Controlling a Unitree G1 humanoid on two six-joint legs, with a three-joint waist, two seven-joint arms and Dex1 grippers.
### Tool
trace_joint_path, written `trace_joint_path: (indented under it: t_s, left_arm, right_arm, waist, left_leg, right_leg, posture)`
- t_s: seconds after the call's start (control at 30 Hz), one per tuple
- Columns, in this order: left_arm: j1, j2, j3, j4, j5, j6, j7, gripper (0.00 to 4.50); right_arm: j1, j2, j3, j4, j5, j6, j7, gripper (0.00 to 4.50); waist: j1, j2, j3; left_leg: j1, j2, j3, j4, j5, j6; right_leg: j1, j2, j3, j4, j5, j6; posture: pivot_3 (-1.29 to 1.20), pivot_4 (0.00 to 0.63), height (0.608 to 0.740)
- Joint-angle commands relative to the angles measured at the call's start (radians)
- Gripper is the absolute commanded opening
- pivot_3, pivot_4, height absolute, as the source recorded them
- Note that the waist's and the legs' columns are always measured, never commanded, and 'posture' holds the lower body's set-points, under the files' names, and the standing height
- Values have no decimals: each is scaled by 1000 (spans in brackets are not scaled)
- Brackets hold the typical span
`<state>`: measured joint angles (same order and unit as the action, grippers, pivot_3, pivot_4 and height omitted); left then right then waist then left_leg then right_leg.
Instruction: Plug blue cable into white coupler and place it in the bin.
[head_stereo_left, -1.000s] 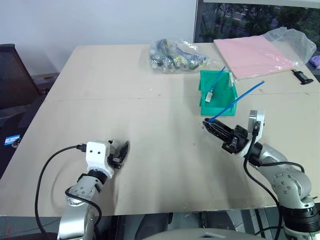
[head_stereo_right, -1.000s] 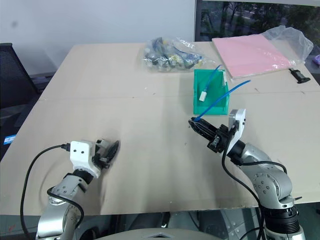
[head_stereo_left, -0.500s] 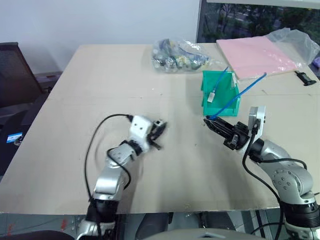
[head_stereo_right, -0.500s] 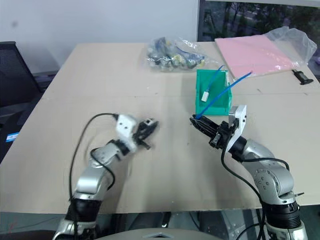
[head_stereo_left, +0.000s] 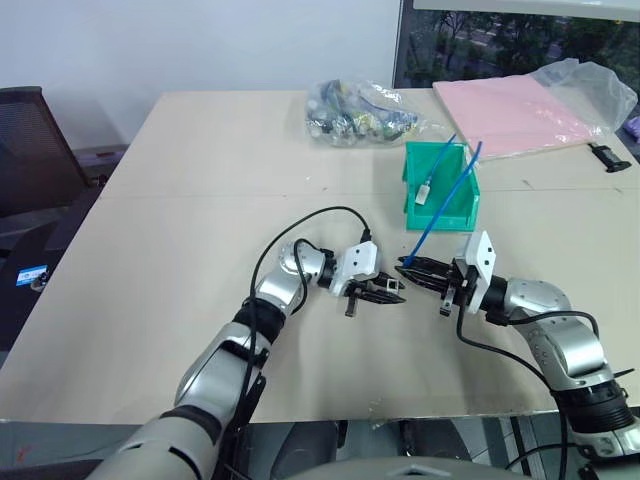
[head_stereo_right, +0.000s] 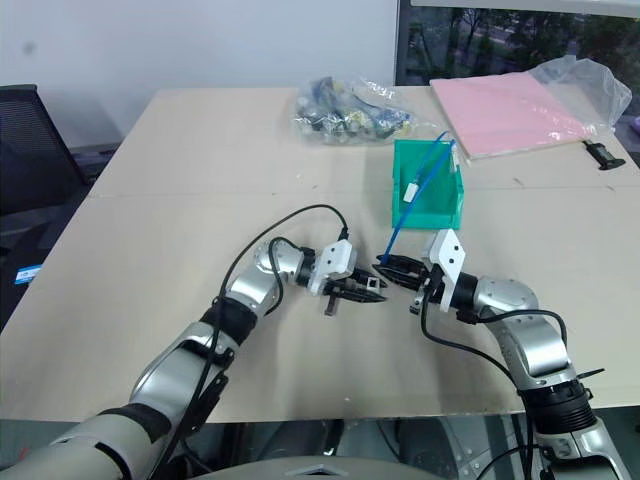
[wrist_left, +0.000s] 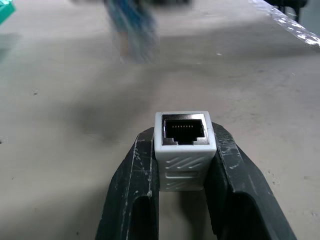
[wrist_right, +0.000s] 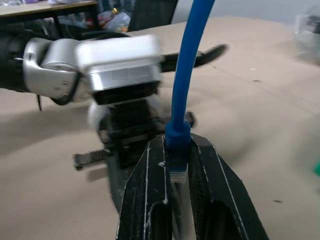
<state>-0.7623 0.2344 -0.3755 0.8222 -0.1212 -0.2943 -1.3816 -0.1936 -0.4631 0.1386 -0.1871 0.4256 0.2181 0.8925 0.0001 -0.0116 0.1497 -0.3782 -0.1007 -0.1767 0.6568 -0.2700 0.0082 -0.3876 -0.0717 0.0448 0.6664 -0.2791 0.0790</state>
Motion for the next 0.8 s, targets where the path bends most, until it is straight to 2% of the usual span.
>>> trace_joint_path:
  t_s: [0.03, 0.3, 0.8]
  left_arm:
    - [-26, -17, -5, 124, 60, -46, -9, 603]
    - [-63, -47, 14, 210, 84, -100, -27, 603]
    - [-59, -54, 42, 214, 99, -98, -67, 603]
  right_arm:
    - [-3, -4, 21, -17, -23, -25, 26, 0]
    - [8, -31, 40, 19, -93, -52, 54, 0]
    - [-66, -23, 55, 107, -137, -90, 74, 0]
  waist:
    - [0, 0, 0]
    - [3, 0, -1]
    - [-4, 1, -1]
  left_leg:
    - [1, 0, 0, 1, 0, 0]
    - [0, -1, -5, 10, -2, 3]
    - [1, -1, -7, 10, -2, 3]
  right_leg:
    - [1, 0, 0, 0, 0, 0]
    - [5, 1, -4, 0, 1, 2]
    - [7, 1, -5, 0, 1, 2]
  posture:
    - [0, 150, 740]
    - [0, 150, 740]
    - [0, 150, 740]
